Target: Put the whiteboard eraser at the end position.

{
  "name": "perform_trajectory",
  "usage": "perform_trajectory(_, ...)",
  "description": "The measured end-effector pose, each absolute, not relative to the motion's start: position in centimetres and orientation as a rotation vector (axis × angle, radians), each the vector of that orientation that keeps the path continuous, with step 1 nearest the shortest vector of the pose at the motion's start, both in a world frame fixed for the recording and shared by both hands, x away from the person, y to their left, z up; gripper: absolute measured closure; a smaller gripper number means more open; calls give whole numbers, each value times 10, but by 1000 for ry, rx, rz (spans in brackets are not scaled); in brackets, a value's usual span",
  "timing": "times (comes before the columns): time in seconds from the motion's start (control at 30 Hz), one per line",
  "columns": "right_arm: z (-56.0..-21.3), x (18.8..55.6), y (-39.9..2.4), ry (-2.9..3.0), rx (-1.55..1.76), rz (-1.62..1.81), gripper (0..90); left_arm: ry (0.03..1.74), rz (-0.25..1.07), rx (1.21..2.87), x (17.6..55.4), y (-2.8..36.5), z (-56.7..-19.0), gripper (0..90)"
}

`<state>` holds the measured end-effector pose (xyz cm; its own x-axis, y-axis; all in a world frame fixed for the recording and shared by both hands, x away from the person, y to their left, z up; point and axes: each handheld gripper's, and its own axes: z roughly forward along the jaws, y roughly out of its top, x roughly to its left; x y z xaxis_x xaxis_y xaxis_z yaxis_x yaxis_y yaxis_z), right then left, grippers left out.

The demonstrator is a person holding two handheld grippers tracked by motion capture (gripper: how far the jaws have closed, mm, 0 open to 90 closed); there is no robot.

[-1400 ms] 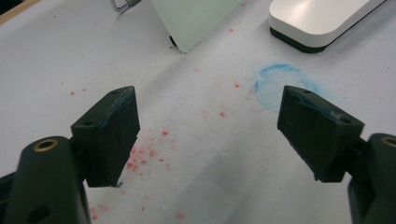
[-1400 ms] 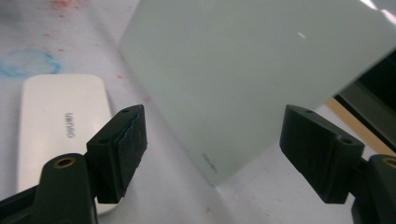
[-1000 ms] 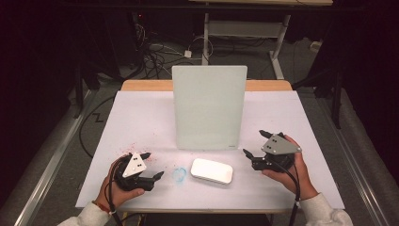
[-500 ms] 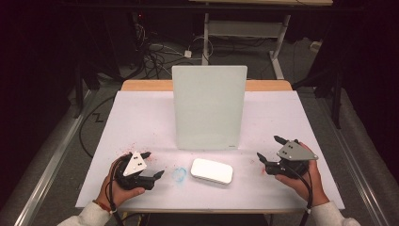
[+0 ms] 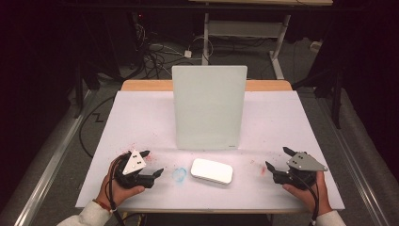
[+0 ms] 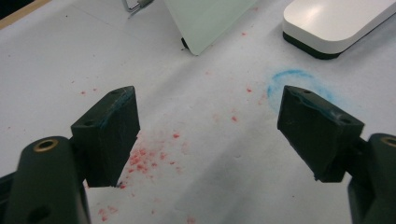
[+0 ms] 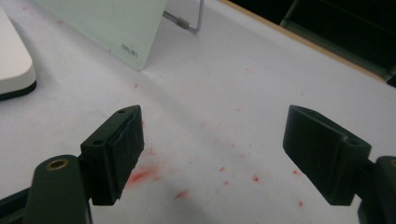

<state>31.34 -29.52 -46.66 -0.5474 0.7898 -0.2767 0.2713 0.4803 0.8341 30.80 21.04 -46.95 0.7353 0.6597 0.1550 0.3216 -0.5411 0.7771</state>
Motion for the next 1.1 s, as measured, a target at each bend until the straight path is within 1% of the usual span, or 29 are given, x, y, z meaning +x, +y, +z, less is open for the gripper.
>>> perform_trajectory(0.4, -465, 311, -288, 2071, 819, 990, 210, 723, 574, 2176, 304, 211, -470, 204)
perform_trajectory(1.1, -463, 312, -290, 2038, 830, 977, 210, 743, 571, 2168, 309, 212, -470, 204)
